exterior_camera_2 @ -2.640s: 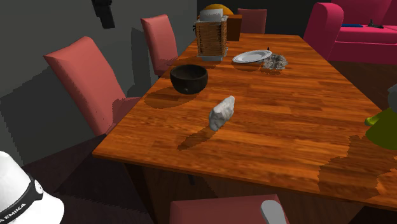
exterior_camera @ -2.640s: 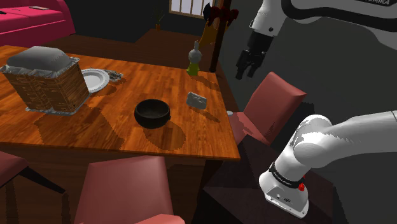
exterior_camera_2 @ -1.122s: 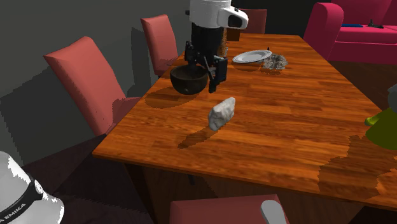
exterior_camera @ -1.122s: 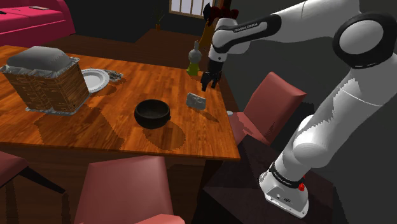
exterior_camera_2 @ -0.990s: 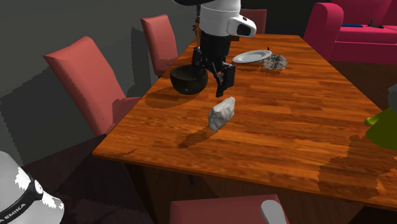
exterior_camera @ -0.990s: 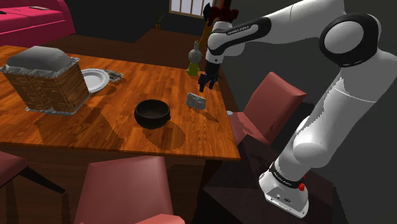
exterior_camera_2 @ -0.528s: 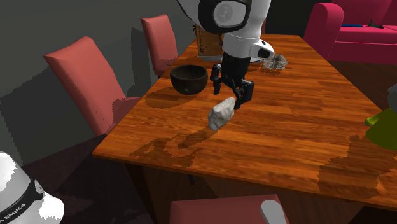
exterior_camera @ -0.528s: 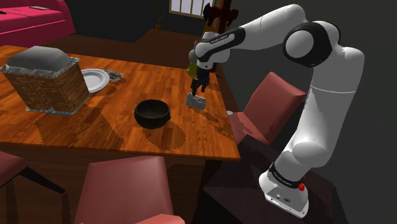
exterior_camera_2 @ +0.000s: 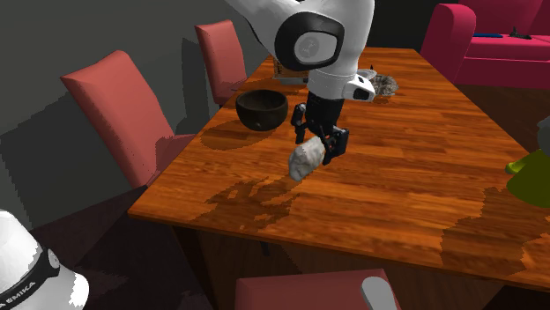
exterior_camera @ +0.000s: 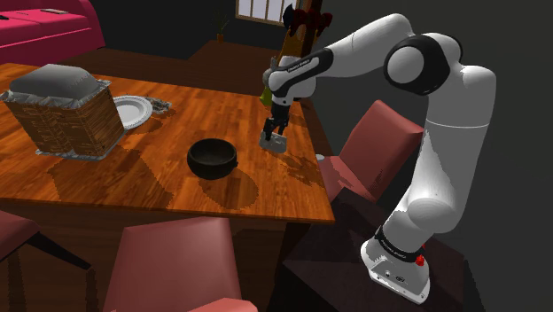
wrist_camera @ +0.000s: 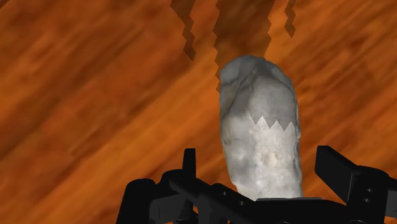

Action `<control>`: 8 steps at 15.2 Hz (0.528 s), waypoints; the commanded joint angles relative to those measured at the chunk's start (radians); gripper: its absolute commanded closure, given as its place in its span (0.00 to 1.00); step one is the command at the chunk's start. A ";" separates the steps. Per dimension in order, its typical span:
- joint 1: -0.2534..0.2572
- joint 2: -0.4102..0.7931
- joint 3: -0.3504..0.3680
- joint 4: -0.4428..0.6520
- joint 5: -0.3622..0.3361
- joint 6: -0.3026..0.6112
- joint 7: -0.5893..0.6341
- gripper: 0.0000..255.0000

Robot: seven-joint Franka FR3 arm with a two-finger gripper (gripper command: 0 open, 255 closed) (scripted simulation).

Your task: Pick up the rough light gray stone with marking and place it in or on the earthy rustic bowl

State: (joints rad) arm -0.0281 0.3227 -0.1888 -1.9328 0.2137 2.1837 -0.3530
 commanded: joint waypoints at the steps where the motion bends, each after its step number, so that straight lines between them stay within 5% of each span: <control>1: 0.001 0.002 0.001 -0.001 0.001 0.004 0.000 0.00; 6: 0.001 0.002 0.001 -0.001 0.001 0.004 0.000 0.00; 7: 0.001 0.002 0.001 -0.001 0.001 0.004 0.000 1.00; 8: 0.001 0.002 0.001 -0.001 0.001 0.004 0.000 1.00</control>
State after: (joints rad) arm -0.0277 0.3243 -0.1884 -1.9340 0.2144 2.1876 -0.3529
